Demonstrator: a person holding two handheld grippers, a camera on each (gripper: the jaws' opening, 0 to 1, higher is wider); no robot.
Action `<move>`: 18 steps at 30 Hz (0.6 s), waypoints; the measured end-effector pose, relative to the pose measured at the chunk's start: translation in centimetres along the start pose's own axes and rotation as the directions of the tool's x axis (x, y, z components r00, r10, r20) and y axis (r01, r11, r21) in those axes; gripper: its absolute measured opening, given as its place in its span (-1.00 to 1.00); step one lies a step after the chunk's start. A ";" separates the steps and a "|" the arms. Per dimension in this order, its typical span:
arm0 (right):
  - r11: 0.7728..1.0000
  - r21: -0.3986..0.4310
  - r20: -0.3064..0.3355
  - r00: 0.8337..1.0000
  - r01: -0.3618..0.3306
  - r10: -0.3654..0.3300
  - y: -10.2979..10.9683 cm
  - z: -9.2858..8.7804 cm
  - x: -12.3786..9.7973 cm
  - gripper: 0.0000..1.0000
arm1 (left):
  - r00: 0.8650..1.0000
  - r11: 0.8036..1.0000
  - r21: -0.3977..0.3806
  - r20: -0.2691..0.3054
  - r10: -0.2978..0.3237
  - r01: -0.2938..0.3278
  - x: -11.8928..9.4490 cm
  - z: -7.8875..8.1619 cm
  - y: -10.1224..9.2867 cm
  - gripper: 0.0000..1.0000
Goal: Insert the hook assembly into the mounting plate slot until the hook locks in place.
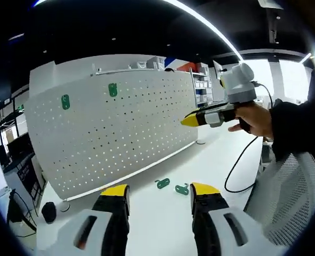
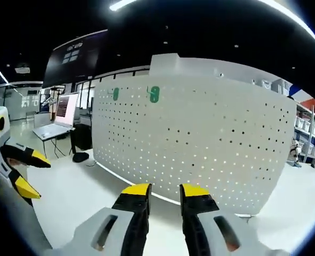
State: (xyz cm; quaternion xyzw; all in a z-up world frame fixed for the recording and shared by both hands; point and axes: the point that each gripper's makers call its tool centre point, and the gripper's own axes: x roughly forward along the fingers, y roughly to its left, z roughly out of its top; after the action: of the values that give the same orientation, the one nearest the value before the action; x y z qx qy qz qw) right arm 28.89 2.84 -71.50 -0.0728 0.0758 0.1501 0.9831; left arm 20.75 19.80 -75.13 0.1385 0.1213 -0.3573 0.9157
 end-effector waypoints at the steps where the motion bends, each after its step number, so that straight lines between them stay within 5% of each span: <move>1: 1.000 0.013 0.004 1.000 -0.006 0.006 -0.1 -0.2 -0.3 -0.62 | 1.000 1.000 0.012 -0.009 -0.006 0.006 0.2 -0.1 -0.2 -0.06; 7: 0.999 0.041 0.035 0.999 -0.016 0.014 -0.6 0.3 -0.4 -0.61 | 0.999 0.997 -0.061 -0.014 -0.051 0.050 3.1 1.4 -1.5 -0.07; 11: 0.999 0.044 0.042 0.999 -0.027 0.025 -0.4 0.5 -0.3 -0.60 | 0.997 0.997 -0.022 -0.037 -0.071 0.070 5.7 1.9 -2.3 -0.09; 18: 0.999 0.030 0.059 0.997 -0.045 0.043 0.1 1.0 -0.3 -0.59 | 0.985 0.992 0.041 -0.126 -0.114 0.120 9.6 -0.3 -4.3 -0.16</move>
State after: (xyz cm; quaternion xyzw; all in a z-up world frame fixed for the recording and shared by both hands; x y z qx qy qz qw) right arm 28.72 2.98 -70.52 -0.0512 0.0511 0.1725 0.9824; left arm 24.63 10.84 -79.25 0.1751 0.1769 -0.4040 0.8803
